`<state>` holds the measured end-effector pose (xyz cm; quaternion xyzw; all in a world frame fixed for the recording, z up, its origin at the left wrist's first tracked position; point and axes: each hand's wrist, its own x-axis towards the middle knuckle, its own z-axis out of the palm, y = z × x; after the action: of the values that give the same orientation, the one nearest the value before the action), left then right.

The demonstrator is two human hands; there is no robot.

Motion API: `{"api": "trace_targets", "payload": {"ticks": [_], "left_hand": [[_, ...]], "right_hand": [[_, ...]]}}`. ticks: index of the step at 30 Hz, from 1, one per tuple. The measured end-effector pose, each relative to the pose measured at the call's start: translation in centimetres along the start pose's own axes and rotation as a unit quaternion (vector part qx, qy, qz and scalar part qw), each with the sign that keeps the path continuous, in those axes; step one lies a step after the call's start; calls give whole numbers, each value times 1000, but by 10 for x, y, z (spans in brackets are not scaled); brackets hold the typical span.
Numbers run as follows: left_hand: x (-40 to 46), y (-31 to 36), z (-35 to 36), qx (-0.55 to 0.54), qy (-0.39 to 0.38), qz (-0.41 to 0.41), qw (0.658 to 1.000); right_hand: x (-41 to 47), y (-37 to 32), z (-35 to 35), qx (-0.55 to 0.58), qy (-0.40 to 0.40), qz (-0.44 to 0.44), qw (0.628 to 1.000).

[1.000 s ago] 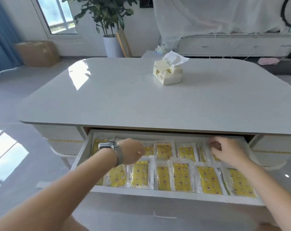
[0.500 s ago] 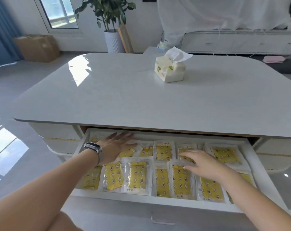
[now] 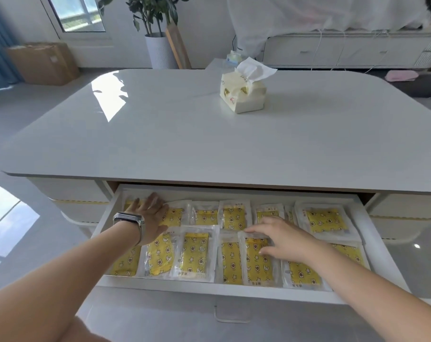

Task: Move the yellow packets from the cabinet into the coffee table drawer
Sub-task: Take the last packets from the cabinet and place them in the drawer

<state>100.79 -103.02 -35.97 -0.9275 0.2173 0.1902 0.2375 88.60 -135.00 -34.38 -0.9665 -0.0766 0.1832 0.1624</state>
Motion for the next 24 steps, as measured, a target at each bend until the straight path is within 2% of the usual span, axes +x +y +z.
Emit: {"api": "trace_targets", "payload": {"ticks": [2, 4, 6, 8, 10, 18, 21, 24], "left_hand": [[2, 4, -2, -41, 6, 9, 999], [-3, 4, -8, -139, 25, 53, 989], [-12, -6, -19, -295, 57, 74, 951], [-23, -19, -26, -389, 88, 38, 916], [-29, -28, -23, -384, 89, 2, 919], [-17, -30, 14, -250, -30, 4, 968], [-20, -26, 3, -228, -35, 3, 973], [-42, -9, -28, -262, -13, 15, 965]], "right_hand": [[0, 0, 1, -2, -1, -5, 1000], [0, 0, -1, 14, -6, -1, 1000], [-2, 0, -5, 55, 5, 6, 998], [-4, 0, -10, 87, 38, 7, 995], [-4, 1, -11, 87, 57, 3, 995], [-5, 8, -12, 52, 42, 14, 998], [-8, 8, -12, 56, 31, 27, 998], [-20, 5, -20, 114, 56, 39, 991]]}}
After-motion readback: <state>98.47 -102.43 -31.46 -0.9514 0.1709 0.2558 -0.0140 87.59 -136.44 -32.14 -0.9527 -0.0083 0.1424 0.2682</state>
